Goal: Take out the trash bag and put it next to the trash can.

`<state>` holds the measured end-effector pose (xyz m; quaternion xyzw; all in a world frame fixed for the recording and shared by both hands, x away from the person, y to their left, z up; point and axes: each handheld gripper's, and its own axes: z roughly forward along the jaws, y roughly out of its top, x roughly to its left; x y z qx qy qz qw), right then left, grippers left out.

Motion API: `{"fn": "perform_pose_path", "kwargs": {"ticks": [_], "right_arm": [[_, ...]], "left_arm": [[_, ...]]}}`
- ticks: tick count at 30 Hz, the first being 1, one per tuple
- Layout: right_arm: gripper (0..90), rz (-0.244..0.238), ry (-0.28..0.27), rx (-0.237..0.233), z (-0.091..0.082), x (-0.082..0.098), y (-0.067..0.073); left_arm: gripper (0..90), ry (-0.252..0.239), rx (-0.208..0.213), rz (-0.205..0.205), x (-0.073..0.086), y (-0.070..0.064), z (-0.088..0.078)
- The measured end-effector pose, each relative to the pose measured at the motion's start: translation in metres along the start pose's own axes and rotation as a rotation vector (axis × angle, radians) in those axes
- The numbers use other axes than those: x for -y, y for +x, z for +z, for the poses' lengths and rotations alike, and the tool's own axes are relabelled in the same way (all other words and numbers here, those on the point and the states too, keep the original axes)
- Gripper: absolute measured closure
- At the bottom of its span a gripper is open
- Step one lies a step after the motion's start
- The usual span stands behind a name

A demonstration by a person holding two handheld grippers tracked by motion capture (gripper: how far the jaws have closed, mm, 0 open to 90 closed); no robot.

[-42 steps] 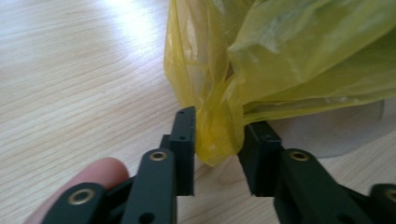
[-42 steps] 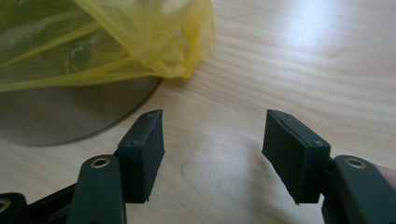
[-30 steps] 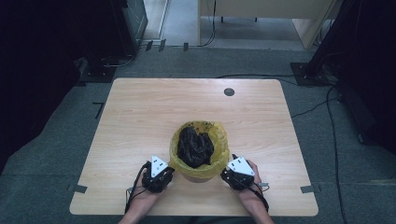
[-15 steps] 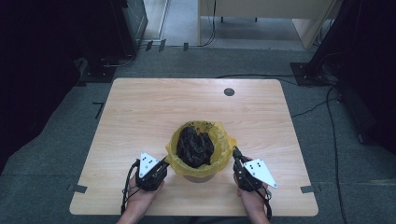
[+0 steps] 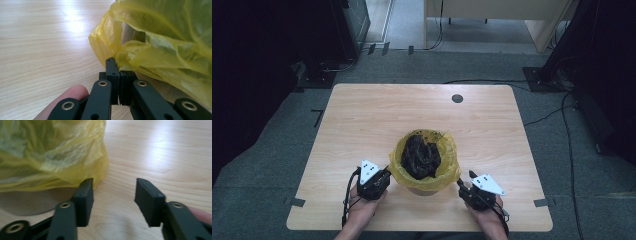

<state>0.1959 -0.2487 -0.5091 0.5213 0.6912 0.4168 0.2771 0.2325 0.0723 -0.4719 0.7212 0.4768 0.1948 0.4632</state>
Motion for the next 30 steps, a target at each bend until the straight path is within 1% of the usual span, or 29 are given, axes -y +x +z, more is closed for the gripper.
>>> {"fn": "perform_pose_path", "kwargs": {"ticks": [2,3,5,7,8,10,12,13,14,15,16,17,18,19,20,22,23,24,25,26,28,29,30], "right_arm": [[43.3,-0.016,-0.005,-0.004,0.002,-0.002,0.004],[40.9,-0.024,-0.016,-0.013,0.004,-0.005,0.005],[36.5,-0.035,-0.038,-0.012,0.008,-0.009,0.007],[35.6,-0.024,-0.043,-0.013,0.014,-0.011,0.006],[36.6,-0.028,-0.05,-0.022,0.017,-0.011,0.006],[41.8,-0.063,-0.061,-0.029,0.021,-0.011,0.008],[47.0,-0.068,-0.078,-0.068,0.023,-0.012,0.008],[56.0,-0.077,-0.098,-0.094,0.022,-0.012,0.008],[68.2,-0.093,-0.125,-0.126,0.021,-0.012,0.008],[76.5,-0.098,-0.15,-0.152,0.02,-0.011,0.009],[82.3,-0.099,-0.173,-0.154,0.019,-0.012,0.012],[88.1,-0.089,-0.182,-0.16,0.018,-0.012,0.014],[90.0,-0.073,-0.187,-0.162,0.017,-0.014,0.016],[90.0,-0.06,-0.191,-0.159,0.016,-0.015,0.017],[90.0,-0.036,-0.195,-0.163,0.014,-0.017,0.017],[90.0,0.026,-0.208,-0.172,0.008,-0.022,0.016],[90.0,0.053,-0.213,-0.172,0.005,-0.026,0.016],[90.0,0.073,-0.216,-0.169,0.001,-0.03,0.017],[90.0,0.088,-0.219,-0.165,-0.003,-0.035,0.018],[90.0,0.102,-0.228,-0.164,-0.008,-0.039,0.019],[90.0,0.167,-0.25,-0.176,-0.017,-0.047,0.019],[90.0,0.192,-0.262,-0.174,-0.021,-0.051,0.019],[90.0,0.201,-0.275,-0.164,-0.025,-0.054,0.019]], "left_arm": [[88.8,0.008,-0.002,0.006,0.001,-0.001,0.003],[88.8,0.012,-0.001,0.005,0.002,-0.002,0.004],[88.8,0.018,-0.011,-0.006,0.002,-0.003,0.006],[88.8,0.019,-0.013,0.0,0.002,-0.004,0.008],[88.7,0.02,-0.014,-0.002,0.001,-0.004,0.008],[88.8,0.017,-0.014,-0.006,0.0,-0.003,0.008],[88.9,0.012,-0.011,-0.007,-0.001,-0.003,0.009],[88.9,0.012,-0.008,-0.008,-0.002,-0.003,0.009],[88.9,0.011,-0.006,-0.01,-0.002,-0.004,0.009],[89.0,0.009,-0.007,-0.009,-0.002,-0.004,0.009],[89.1,0.009,-0.008,-0.01,-0.003,-0.004,0.008],[89.2,0.006,-0.008,-0.01,-0.004,-0.004,0.008],[89.2,0.001,-0.009,-0.014,-0.005,-0.004,0.007],[89.3,-0.008,-0.01,-0.02,-0.006,-0.004,0.006],[89.3,-0.017,-0.014,-0.022,-0.008,-0.003,0.003],[89.7,-0.043,-0.023,-0.033,-0.012,-0.002,-0.002],[89.8,-0.056,-0.022,-0.034,-0.014,-0.002,-0.005],[90.0,-0.068,-0.025,-0.025,-0.016,-0.002,-0.007],[90.0,-0.08,-0.027,-0.027,-0.017,-0.003,-0.009],[90.0,-0.089,-0.025,-0.034,-0.019,-0.004,-0.011],[90.0,-0.115,-0.028,-0.039,-0.022,-0.006,-0.016],[90.0,-0.125,-0.029,-0.041,-0.024,-0.007,-0.02],[90.0,-0.137,-0.028,-0.046,-0.026,-0.008,-0.023]]}}
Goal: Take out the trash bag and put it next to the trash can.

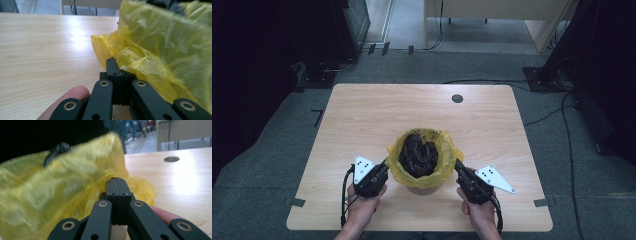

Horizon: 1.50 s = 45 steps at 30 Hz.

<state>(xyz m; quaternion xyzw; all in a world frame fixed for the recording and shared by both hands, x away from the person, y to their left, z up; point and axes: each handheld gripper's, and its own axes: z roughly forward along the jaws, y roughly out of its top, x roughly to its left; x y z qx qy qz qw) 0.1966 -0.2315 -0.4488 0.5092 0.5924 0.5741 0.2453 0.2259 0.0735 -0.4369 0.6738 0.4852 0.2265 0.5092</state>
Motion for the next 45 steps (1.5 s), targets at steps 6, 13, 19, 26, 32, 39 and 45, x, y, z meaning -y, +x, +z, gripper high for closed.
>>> {"fn": "perform_pose_path", "kwargs": {"ticks": [6,13,19,26,32,39,45], "right_arm": [[90.0,0.071,-0.022,-0.013,-0.006,-0.018,0.007],[90.0,0.055,-0.03,-0.07,-0.007,-0.034,0.026],[89.4,0.04,-0.001,-0.111,-0.001,-0.035,0.033],[44.2,0.095,0.06,-0.005,-0.022,-0.038,0.005],[42.6,0.251,0.136,-0.127,-0.023,-0.031,-0.023],[60.7,0.26,0.129,-0.183,-0.003,-0.037,0.003],[90.0,0.159,0.079,-0.132,-0.007,-0.042,0.014]], "left_arm": [[90.0,-0.058,-0.007,0.014,-0.018,-0.002,-0.015],[90.0,-0.084,0.052,0.037,-0.037,-0.012,-0.024],[90.0,-0.093,0.112,0.061,-0.043,-0.028,-0.02],[89.9,-0.091,0.139,0.064,-0.043,-0.026,-0.017],[89.8,-0.089,0.147,0.058,-0.041,-0.023,-0.015],[89.7,-0.09,0.16,0.051,-0.041,-0.024,-0.017],[89.7,-0.087,0.177,0.051,-0.041,-0.025,-0.016]]}}
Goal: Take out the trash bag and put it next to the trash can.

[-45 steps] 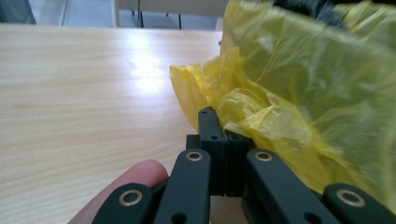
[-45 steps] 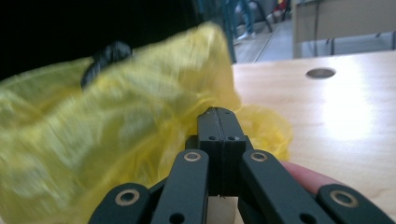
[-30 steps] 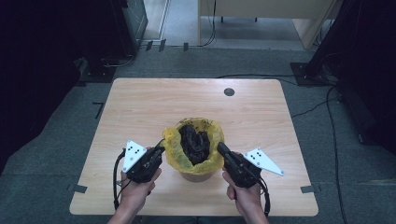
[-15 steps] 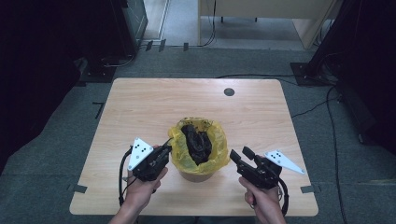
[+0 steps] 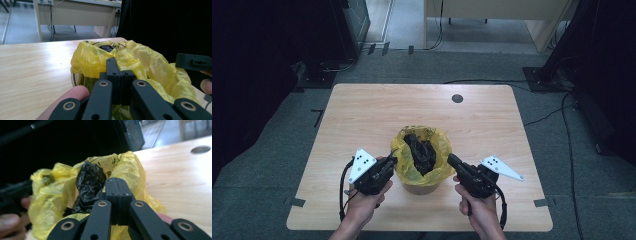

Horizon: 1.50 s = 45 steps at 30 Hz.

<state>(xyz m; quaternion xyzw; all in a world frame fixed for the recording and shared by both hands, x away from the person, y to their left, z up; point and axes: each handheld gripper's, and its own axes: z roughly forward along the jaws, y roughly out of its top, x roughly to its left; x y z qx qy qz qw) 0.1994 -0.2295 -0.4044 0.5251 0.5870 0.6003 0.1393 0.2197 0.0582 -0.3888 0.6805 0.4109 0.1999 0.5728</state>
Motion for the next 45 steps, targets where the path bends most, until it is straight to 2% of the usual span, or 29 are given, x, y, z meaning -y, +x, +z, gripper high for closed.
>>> {"fn": "perform_pose_path", "kwargs": {"ticks": [2,7,12,18,20,21,22,23,25,27,29,31,33,35,36,37,38,39,41,45], "right_arm": [[90.0,-0.047,0.004,0.01,0.003,0.0,0.004],[90.0,-0.058,0.001,0.001,0.015,-0.004,0.013],[90.0,-0.102,-0.038,-0.058,0.018,-0.017,0.033],[90.0,-0.171,-0.033,-0.103,0.028,-0.039,0.058],[90.0,-0.205,-0.015,-0.147,0.033,-0.042,0.069],[90.0,-0.231,-0.001,-0.179,0.034,-0.043,0.075],[90.0,-0.263,0.007,-0.191,0.035,-0.044,0.08],[90.0,-0.297,0.004,-0.169,0.034,-0.045,0.083],[81.2,-0.327,0.0,-0.159,0.029,-0.044,0.082],[69.2,-0.314,-0.007,-0.143,0.02,-0.04,0.075],[55.7,-0.297,-0.029,-0.107,0.009,-0.034,0.066],[41.6,-0.258,-0.029,-0.054,-0.001,-0.028,0.059],[33.5,-0.225,-0.03,-0.008,-0.009,-0.022,0.055],[23.7,-0.22,-0.02,0.038,-0.012,-0.015,0.053],[20.8,-0.234,-0.016,0.066,-0.011,-0.011,0.053],[15.8,-0.24,0.003,0.073,-0.009,-0.007,0.052],[15.8,-0.24,0.003,0.073,-0.009,-0.007,0.052],[15.1,-0.229,0.03,0.068,-0.007,-0.005,0.051],[15.0,-0.179,0.067,0.065,-0.003,-0.001,0.053],[14.8,-0.211,0.087,0.027,0.005,0.006,0.066]], "left_arm": [[89.7,0.0,0.006,-0.002,0.0,-0.001,0.001],[89.7,-0.004,0.018,0.002,-0.002,-0.004,0.001],[89.8,-0.003,0.029,-0.005,-0.002,-0.004,0.003],[89.8,-0.007,0.062,-0.014,-0.004,-0.01,0.004],[89.8,-0.014,0.081,-0.022,-0.008,-0.013,0.002],[89.7,-0.02,0.092,-0.03,-0.01,-0.014,0.001],[89.7,-0.02,0.099,-0.039,-0.011,-0.014,0.0],[89.7,-0.018,0.103,-0.05,-0.012,-0.013,0.0],[89.6,-0.017,0.102,-0.062,-0.013,-0.009,-0.001],[89.6,-0.016,0.1,-0.065,-0.013,-0.008,-0.001],[89.5,-0.017,0.091,-0.068,-0.013,-0.003,-0.001],[89.5,-0.019,0.088,-0.069,-0.013,-0.002,-0.001],[89.5,-0.018,0.084,-0.066,-0.013,-0.002,-0.001],[89.5,-0.015,0.083,-0.065,-0.013,-0.003,0.001],[89.5,-0.015,0.084,-0.064,-0.012,-0.004,0.001],[89.4,-0.013,0.085,-0.062,-0.012,-0.004,0.002],[89.4,-0.013,0.085,-0.062,-0.012,-0.004,0.002],[89.4,-0.012,0.085,-0.059,-0.012,-0.005,0.002],[89.4,-0.013,0.084,-0.055,-0.012,-0.006,0.002],[89.4,-0.012,0.088,-0.062,-0.012,-0.007,0.003]]}}
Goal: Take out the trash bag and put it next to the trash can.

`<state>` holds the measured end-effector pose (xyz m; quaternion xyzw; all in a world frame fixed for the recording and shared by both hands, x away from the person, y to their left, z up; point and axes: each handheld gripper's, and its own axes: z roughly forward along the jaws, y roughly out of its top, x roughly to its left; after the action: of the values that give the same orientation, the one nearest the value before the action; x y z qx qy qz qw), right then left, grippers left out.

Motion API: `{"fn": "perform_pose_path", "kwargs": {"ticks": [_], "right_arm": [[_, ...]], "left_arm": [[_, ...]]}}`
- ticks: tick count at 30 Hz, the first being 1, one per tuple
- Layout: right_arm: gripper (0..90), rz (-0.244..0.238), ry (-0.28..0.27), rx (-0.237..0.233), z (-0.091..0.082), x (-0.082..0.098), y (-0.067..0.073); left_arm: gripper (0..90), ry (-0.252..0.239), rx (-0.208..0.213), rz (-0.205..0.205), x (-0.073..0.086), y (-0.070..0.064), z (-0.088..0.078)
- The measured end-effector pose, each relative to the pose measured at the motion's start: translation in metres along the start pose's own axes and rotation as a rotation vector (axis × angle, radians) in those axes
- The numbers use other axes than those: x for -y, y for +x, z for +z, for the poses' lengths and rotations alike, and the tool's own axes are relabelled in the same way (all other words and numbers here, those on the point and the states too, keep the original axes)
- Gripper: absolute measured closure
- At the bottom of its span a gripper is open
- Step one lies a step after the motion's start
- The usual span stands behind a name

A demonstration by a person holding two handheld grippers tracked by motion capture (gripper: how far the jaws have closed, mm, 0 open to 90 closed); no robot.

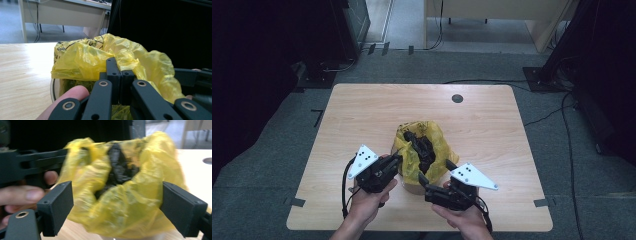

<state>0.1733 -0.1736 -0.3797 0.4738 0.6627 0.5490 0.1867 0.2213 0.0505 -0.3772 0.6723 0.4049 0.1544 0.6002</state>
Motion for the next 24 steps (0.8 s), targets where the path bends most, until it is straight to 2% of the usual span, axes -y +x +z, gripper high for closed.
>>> {"fn": "perform_pose_path", "kwargs": {"ticks": [3,6,8,11,13,14,16,17,18,19,22,24], "right_arm": [[14.8,-0.014,0.013,-0.005,0.009,0.002,0.01],[14.8,-0.019,0.037,-0.004,0.019,0.003,0.016],[15.4,-0.044,0.071,0.016,0.025,0.005,0.019],[30.9,-0.097,0.128,0.052,0.034,0.01,0.021],[51.8,-0.084,0.114,0.048,0.034,0.011,0.019],[61.6,-0.082,0.105,0.067,0.034,0.01,0.019],[75.1,-0.075,0.09,0.08,0.033,0.008,0.017],[78.9,-0.071,0.086,0.082,0.033,0.007,0.016],[85.0,-0.069,0.064,0.086,0.032,0.005,0.014],[85.0,-0.069,0.064,0.086,0.032,0.005,0.014],[87.8,-0.067,0.029,0.096,0.03,0.001,0.013],[88.2,-0.061,-0.018,0.108,0.028,-0.004,0.011]], "left_arm": [[89.3,0.002,0.026,-0.032,-0.001,0.0,0.0],[89.3,0.001,0.03,-0.035,-0.002,-0.002,-0.001],[89.3,-0.002,0.033,-0.041,-0.003,-0.001,-0.002],[88.7,-0.006,0.026,-0.041,-0.003,0.002,-0.003],[85.4,-0.013,0.025,-0.04,-0.004,0.004,-0.004],[82.1,-0.014,0.03,-0.04,-0.004,0.005,-0.005],[73.5,-0.02,0.035,-0.045,-0.004,0.008,-0.007],[69.1,-0.019,0.028,-0.044,-0.005,0.009,-0.008],[59.4,-0.017,0.023,-0.041,-0.005,0.01,-0.009],[59.4,-0.013,0.022,-0.04,-0.005,0.012,-0.01],[49.1,-0.01,0.011,-0.015,-0.006,0.016,-0.014],[42.0,-0.007,0.004,0.015,-0.006,0.017,-0.019]]}}
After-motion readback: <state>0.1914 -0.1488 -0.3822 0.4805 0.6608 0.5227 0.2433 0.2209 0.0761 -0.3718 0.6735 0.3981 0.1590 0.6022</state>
